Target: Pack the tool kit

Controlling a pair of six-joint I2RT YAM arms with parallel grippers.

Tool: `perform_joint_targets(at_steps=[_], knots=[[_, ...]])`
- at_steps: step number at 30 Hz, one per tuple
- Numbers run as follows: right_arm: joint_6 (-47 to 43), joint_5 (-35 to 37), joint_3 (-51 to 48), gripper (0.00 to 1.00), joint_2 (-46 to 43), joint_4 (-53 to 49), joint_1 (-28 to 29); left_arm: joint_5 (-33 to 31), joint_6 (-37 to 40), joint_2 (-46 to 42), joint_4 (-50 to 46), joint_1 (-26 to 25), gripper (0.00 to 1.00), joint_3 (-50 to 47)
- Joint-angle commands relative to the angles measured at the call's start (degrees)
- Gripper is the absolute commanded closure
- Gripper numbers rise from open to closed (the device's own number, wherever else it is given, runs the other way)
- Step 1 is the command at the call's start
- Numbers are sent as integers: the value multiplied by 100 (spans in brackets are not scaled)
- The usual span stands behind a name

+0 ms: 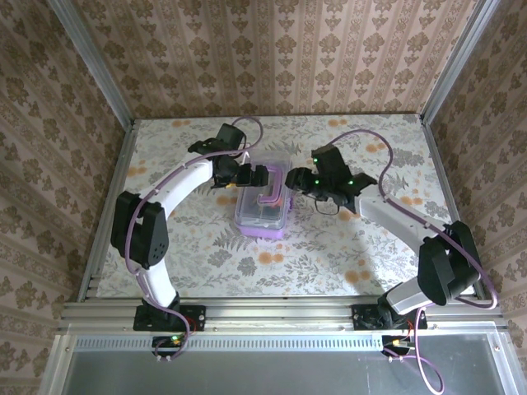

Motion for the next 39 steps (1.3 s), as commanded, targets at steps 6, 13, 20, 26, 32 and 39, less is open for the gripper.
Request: perform_joint_targets(at_steps=[6, 13, 20, 26, 32, 39], knots=[[9, -2267, -1093, 27, 250, 1784, -601, 72, 328, 202, -220, -94, 0, 227], [92, -2187, -1130, 26, 570, 2023, -648, -106, 499, 549, -379, -69, 8, 327], [445, -2414, -1303, 26, 914, 2695, -749, 113, 680, 741, -308, 81, 25, 307], [664, -2688, -1330, 25, 1146, 3251, -830, 730, 768, 976, -117, 507, 28, 268], [708, -2886, -1251, 23, 1305, 3524, -891, 957, 903, 1153, -83, 709, 28, 277], [800, -2888, -1467, 16, 1326, 4367, -997, 1037, 967, 1214, -81, 787, 27, 275]])
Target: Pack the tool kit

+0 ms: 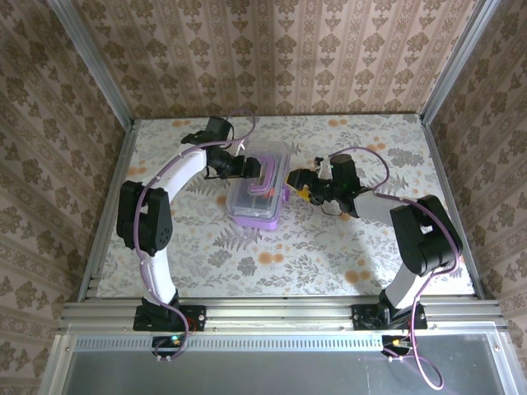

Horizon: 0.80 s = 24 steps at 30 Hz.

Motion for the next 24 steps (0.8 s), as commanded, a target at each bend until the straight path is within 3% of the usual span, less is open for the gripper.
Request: perform_joint_targets(at_steps=[1, 14, 19, 24], knots=[[22, -200, -54, 15, 116, 583, -36, -159, 156, 530, -259, 94, 27, -169], [1328, -715, -48, 8, 1211, 2766, -95, 4, 156, 606, -247, 314, 28, -168], [1310, -577, -199, 7, 1110, 2663, -167, -275, 140, 620, -340, 275, 29, -134], [1148, -478, -396, 7, 922, 2362, -286, -995, 159, 615, -574, 157, 29, -49]])
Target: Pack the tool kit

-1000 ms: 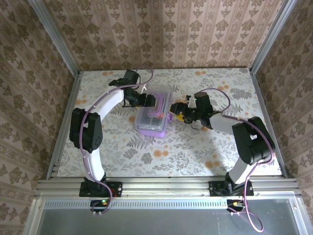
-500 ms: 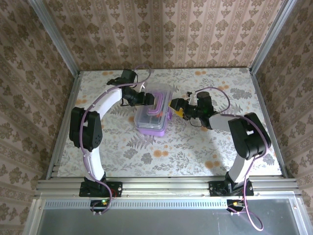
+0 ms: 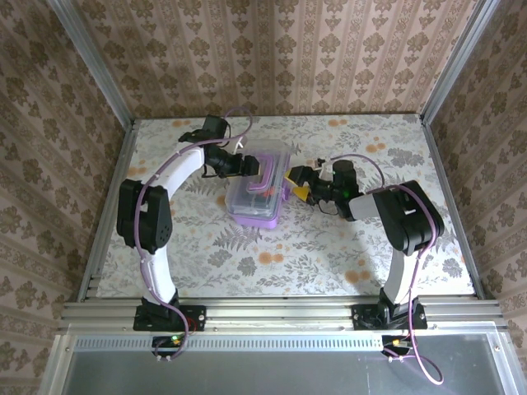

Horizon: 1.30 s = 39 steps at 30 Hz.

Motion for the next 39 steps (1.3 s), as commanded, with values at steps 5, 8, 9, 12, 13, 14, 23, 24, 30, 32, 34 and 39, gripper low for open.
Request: perform_joint_targets(at_steps=[5, 8, 9, 12, 13, 14, 23, 24, 30, 32, 34, 39], knots=[[5, 2, -188, 7, -91, 61, -104, -1615, 237, 570, -620, 42, 28, -173], [261, -71, -171, 7, 148, 491, -97, -1539, 332, 646, -613, 71, 28, -191], [350, -101, -163, 7, 226, 649, -97, -1484, 362, 678, -603, 78, 28, -192], [514, -190, -88, 7, 403, 937, -49, -1215, 398, 793, -601, 110, 28, -176], [519, -187, -62, 6, 427, 953, -23, -1095, 396, 817, -572, 130, 28, -182], [521, -190, -33, 6, 461, 970, 7, -988, 395, 837, -555, 147, 28, -191], [752, -146, 220, 6, 852, 1265, 253, -534, 438, 925, -445, 264, 29, -246], [783, -131, 240, 5, 880, 1299, 273, -494, 440, 936, -444, 272, 29, -244], [901, -36, 338, 5, 983, 1266, 347, -403, 449, 1007, -435, 310, 30, -234], [919, -27, 373, 5, 1019, 1265, 379, -376, 445, 995, -429, 317, 31, -230], [944, -19, 405, 5, 1061, 1309, 412, -352, 440, 985, -420, 315, 31, -235], [1121, -71, 454, 5, 1117, 1507, 449, -332, 423, 930, -403, 313, 32, -245]])
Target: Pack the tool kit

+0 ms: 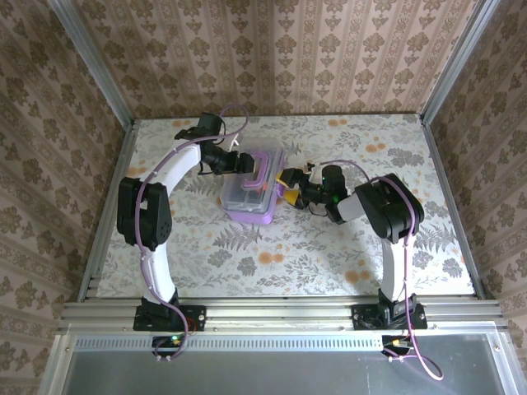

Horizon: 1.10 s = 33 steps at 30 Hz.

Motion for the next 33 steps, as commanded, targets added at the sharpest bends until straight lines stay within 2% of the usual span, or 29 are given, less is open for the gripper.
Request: perform_joint_targets(at_steps=[1, 21, 33], knots=[[182, -66, 98, 5, 82, 399, 40, -426, 106, 729, -334, 59, 32, -410], [23, -190, -211, 9, -772, 101, -179, -593, 117, 727, -405, 50, 32, -356], [-437, -108, -166, 15, -1145, -717, -179, -604, 113, 743, -439, 26, 32, -321]])
